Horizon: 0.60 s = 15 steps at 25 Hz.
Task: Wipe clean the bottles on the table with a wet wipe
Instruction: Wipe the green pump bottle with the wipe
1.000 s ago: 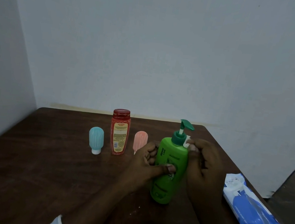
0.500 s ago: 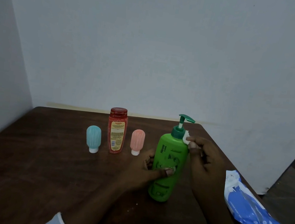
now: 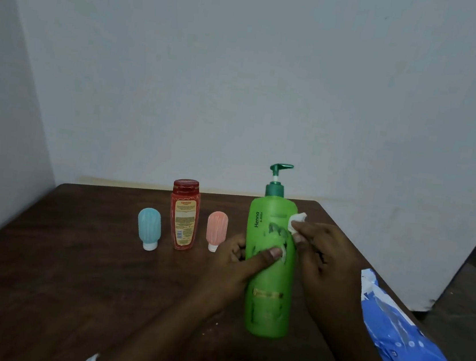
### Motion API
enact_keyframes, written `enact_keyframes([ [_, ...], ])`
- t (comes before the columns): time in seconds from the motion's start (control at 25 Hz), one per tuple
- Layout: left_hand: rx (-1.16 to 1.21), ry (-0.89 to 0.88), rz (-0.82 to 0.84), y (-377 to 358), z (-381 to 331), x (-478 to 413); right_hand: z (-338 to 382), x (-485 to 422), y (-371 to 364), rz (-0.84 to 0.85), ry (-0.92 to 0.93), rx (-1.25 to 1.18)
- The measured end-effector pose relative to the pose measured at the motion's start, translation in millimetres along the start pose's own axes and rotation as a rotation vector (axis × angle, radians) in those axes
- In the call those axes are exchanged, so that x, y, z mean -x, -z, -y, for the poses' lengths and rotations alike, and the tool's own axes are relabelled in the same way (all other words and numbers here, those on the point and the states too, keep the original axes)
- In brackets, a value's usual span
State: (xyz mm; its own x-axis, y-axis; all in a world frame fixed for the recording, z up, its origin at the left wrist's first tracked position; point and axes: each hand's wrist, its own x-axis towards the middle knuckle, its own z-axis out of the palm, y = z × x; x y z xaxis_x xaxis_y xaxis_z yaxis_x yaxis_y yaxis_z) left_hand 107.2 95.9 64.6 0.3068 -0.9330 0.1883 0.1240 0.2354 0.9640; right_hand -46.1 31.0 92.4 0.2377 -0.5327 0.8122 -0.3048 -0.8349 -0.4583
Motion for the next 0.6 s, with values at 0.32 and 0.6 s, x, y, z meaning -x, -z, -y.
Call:
enact_keyframes([
  [0.32, 0.221, 0.136, -0.205, -7.9, -33.6, -2.1, 16.5, 36.2, 29.3, 0.275, 0.156, -0.085],
  [0.6, 0.563, 0.427, -0.287, -8.3, -41.6, 6.5, 44.3, 35.0, 57.3, 0.045, 0.115, -0.275],
])
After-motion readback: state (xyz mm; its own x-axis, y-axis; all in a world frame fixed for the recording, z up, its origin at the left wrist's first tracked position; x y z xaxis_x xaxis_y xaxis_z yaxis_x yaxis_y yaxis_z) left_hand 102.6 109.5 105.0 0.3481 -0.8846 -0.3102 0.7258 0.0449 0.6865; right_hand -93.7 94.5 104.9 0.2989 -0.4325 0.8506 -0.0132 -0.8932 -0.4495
